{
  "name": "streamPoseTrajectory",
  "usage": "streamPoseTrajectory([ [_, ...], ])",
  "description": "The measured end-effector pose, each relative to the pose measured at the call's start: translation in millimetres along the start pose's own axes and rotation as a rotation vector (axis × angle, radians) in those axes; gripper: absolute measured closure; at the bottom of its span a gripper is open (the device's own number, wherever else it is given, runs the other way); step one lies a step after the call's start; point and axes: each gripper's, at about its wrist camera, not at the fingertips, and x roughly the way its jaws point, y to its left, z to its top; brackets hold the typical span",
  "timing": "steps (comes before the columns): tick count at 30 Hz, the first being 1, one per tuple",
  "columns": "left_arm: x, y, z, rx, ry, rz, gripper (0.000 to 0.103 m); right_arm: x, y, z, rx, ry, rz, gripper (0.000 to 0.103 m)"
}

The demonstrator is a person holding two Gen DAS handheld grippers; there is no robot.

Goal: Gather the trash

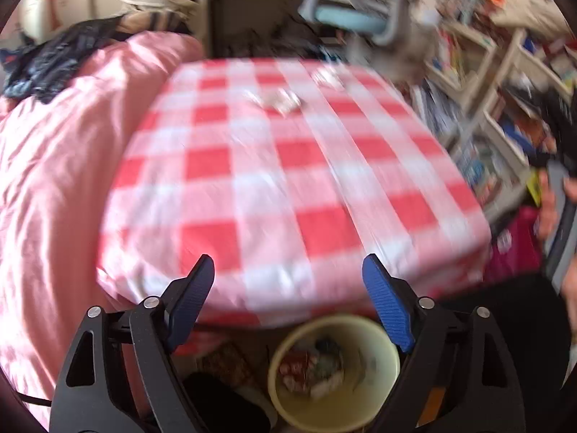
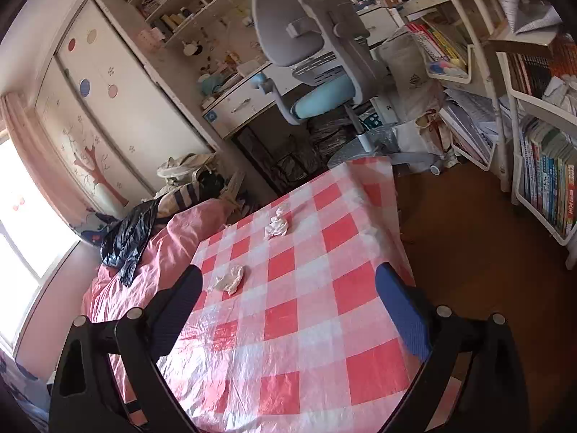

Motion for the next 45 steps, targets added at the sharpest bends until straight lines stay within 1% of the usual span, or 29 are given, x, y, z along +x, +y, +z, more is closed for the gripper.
streamPoseTrajectory([
  [2,-9,14,22,-0.054,-0.06,0.004,0.016,3,-1,0,0.017,-0.003,-0.011,0.01],
  [4,-20,26,47,-0.087,-0.124,0.018,0.012,5,3,0,0.003,-0.005,-0.021,0.01],
  [6,-25,33,67,-0.101,-0.171,0.042,0.01,10,11,-1,-0.036,-0.002,-0.032,0.01],
  [8,-24,45,85,-0.119,-0.212,0.072,0.008,18,23,-3,-0.102,0.014,-0.048,0.01],
  [10,-19,60,88,-0.157,-0.233,0.095,0.008,26,29,-6,-0.16,0.025,-0.056,0.01],
  [11,-11,70,81,-0.196,-0.228,0.109,0.008,31,37,-10,-0.202,0.042,-0.058,0.01],
  [12,-3,78,77,-0.23,-0.185,0.134,0.008,35,41,-13,-0.227,0.056,-0.056,0.01],
  [13,8,86,76,-0.276,-0.103,0.16,0.008,39,46,-16,-0.257,0.075,-0.054,0.01],
  [14,14,94,76,-0.324,-0.063,0.131,0.008,43,53,-21,-0.297,0.093,-0.051,0.01],
  [15,12,100,77,-0.36,-0.078,0.09,0.008,45,59,-25,-0.328,0.104,-0.048,0.01],
  [16,9,102,77,-0.376,-0.101,0.084,0.008,46,64,-30,-0.36,0.111,-0.044,0.01],
  [18,2,99,76,-0.361,-0.141,0.106,0.008,47,75,-38,-0.424,0.126,-0.034,0.01],
  [22,4,91,74,-0.333,-0.135,0.104,0.008,48,82,-47,-0.502,0.149,-0.045,0.01],
  [29,7,84,74,-0.299,-0.123,0.123,0.008,46,75,-41,-0.473,0.147,-0.053,0.01],
  [37,15,75,74,-0.247,-0.102,0.152,0.007,50,80,-44,-0.487,0.166,-0.053,0.01],
  [45,18,70,74,-0.222,-0.092,0.148,0.007,53,83,-48,-0.507,0.181,-0.054,0.01],
])
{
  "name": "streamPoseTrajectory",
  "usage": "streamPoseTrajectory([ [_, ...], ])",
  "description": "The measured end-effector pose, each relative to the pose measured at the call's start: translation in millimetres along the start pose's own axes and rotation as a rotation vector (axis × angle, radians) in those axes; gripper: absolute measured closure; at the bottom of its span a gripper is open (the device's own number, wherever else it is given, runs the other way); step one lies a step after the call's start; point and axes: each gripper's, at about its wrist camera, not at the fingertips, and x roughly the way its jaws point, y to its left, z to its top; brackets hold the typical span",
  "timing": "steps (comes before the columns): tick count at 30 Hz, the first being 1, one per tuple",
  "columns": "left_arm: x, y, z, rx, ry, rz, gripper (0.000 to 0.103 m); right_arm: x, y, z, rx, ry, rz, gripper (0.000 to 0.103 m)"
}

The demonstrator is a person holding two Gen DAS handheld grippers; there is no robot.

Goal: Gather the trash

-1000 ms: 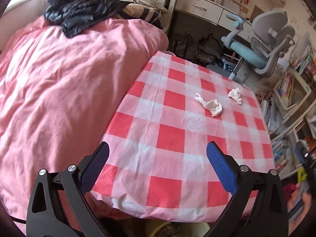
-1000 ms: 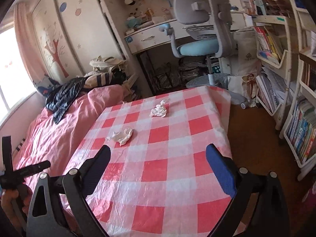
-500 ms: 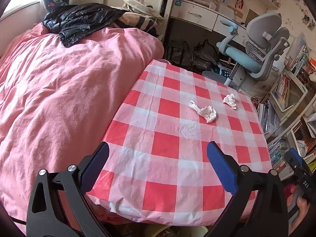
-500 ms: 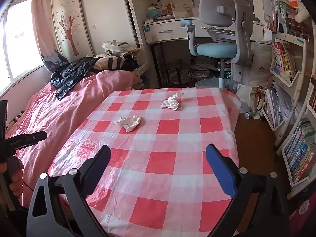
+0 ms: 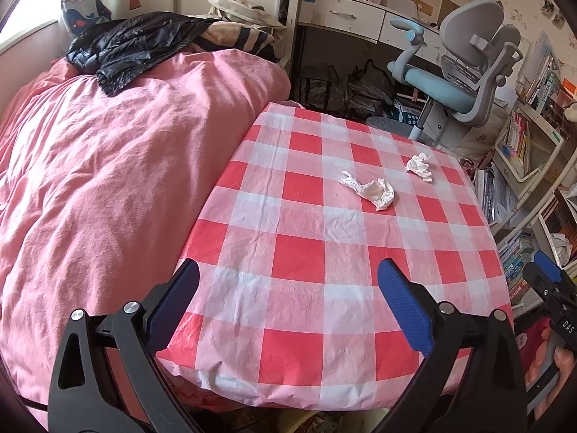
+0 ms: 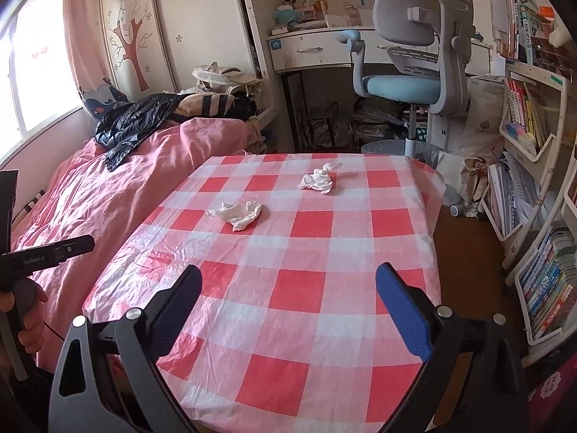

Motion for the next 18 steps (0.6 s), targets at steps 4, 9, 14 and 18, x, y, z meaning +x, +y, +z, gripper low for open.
streamPoseTrajectory([
  [4,2,0,-1,-0.002,0.007,0.001,0.007,1,3,-1,-0.014,0.008,0.001,0.01],
  [9,3,0,-1,-0.002,0.009,0.008,0.008,1,6,-2,-0.028,0.012,0.0,0.01],
  [14,4,0,-1,0.0,0.012,0.014,0.008,3,8,-3,-0.042,0.018,0.001,0.01],
  [18,3,0,0,0.004,0.009,0.01,0.007,3,11,-3,-0.053,0.022,0.002,0.01],
])
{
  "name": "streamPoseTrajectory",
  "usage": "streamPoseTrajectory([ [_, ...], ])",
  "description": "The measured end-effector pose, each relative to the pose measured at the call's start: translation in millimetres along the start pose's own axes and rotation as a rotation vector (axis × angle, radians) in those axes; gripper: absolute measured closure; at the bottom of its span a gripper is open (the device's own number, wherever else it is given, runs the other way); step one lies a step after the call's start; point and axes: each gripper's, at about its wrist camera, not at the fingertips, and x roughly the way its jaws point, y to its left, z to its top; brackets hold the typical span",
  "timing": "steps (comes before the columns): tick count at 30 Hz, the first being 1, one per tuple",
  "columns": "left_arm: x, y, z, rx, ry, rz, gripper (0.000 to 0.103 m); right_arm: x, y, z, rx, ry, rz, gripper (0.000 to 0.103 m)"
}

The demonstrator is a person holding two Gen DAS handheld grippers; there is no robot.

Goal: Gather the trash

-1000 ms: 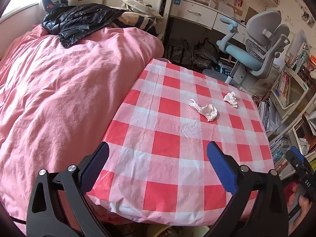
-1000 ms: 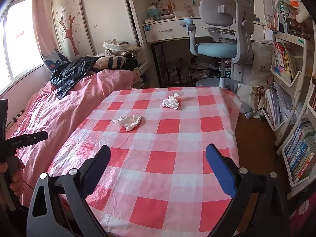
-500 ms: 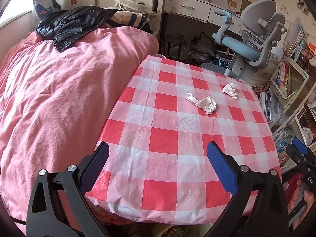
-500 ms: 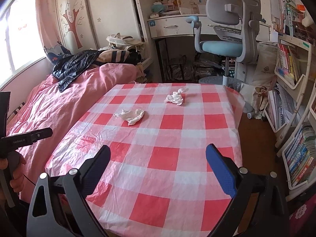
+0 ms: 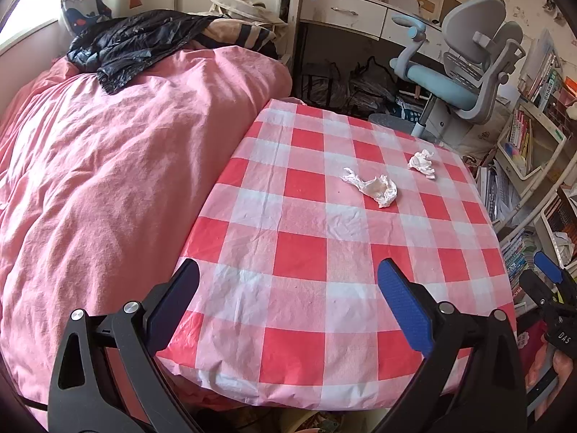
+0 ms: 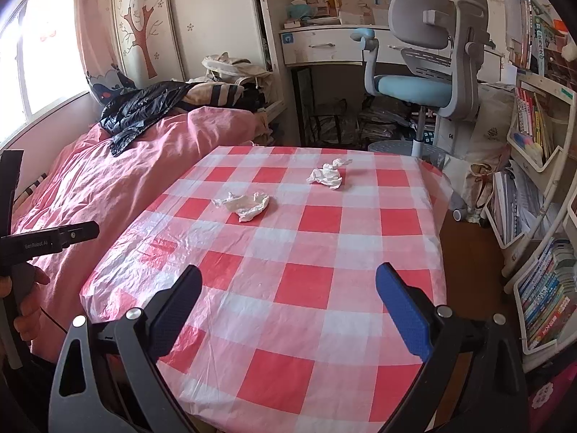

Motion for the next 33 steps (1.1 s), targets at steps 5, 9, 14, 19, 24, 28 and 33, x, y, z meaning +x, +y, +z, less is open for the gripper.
streamPoseTrajectory([
  [5,-2,-2,0,0.005,-0.01,-0.002,0.007,0,4,-1,-0.015,0.002,0.0,0.01],
  [9,-3,-2,0,0.004,-0.016,-0.005,0.007,1,6,-1,-0.025,0.004,0.001,0.01],
  [14,-7,-5,0,0.011,-0.031,-0.016,0.008,1,9,-2,-0.039,0.006,0.003,0.01],
  [19,-10,-9,0,0.029,-0.042,-0.025,0.008,2,13,-2,-0.054,0.009,0.003,0.01],
  [24,-11,-11,-1,0.038,-0.049,-0.028,0.008,2,16,-3,-0.061,0.008,0.008,0.01],
  [28,-11,-11,-1,0.036,-0.052,-0.032,0.008,2,16,-2,-0.06,0.008,0.01,0.01],
  [33,-12,-14,-1,0.047,-0.052,-0.038,0.009,1,18,-2,-0.063,0.007,0.013,0.01],
])
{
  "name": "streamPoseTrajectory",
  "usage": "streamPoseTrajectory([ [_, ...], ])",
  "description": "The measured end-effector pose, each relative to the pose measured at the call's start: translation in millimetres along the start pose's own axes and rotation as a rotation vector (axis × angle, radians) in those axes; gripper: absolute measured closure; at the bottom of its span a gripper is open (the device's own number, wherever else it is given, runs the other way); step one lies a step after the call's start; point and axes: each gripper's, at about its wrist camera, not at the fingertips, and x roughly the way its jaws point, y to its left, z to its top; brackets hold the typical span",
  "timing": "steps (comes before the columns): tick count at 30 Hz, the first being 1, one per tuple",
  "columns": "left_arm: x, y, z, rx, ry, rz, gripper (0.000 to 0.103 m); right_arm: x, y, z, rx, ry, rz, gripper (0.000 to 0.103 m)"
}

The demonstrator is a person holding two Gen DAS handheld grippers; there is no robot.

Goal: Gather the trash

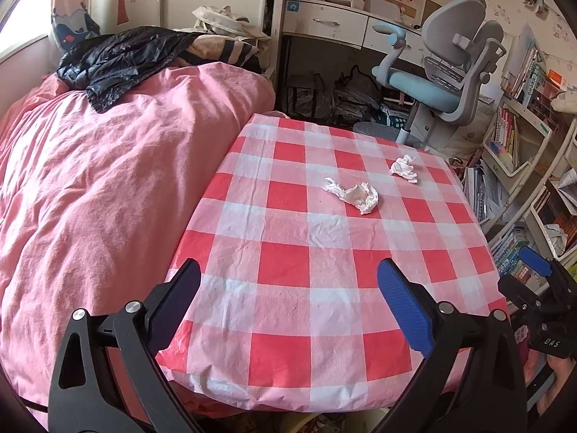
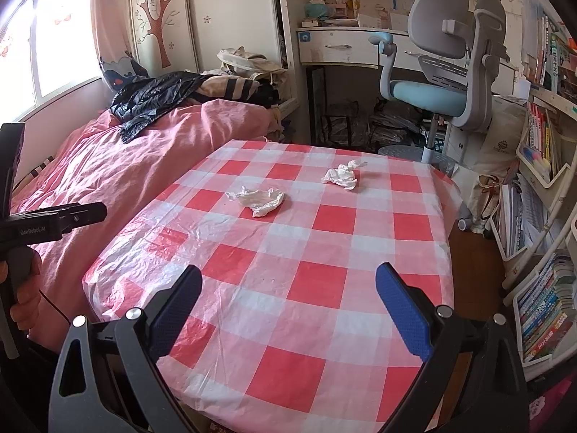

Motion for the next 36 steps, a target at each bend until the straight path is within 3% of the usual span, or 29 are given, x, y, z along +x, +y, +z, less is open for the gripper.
streamPoseTrajectory([
  [12,0,3,1,-0.011,-0.005,0.011,0.009,1,2,-1,0.019,0.003,0.019,0.01],
  [17,10,10,7,-0.02,0.02,-0.027,0.009,5,-1,-1,0.042,0.015,0.036,0.01],
  [21,27,21,9,-0.05,0.07,-0.07,0.018,15,-9,3,0.081,0.023,0.066,0.01],
  [23,35,24,10,-0.06,0.09,-0.075,0.023,28,-11,7,0.095,0.04,0.08,0.01],
  [28,69,11,24,-0.043,0.1,-0.105,0.023,59,-11,26,0.05,0.06,0.073,0.01],
  [36,141,-44,56,0.031,0.104,-0.147,0.023,142,-58,91,0.062,0.047,-0.013,0.01],
])
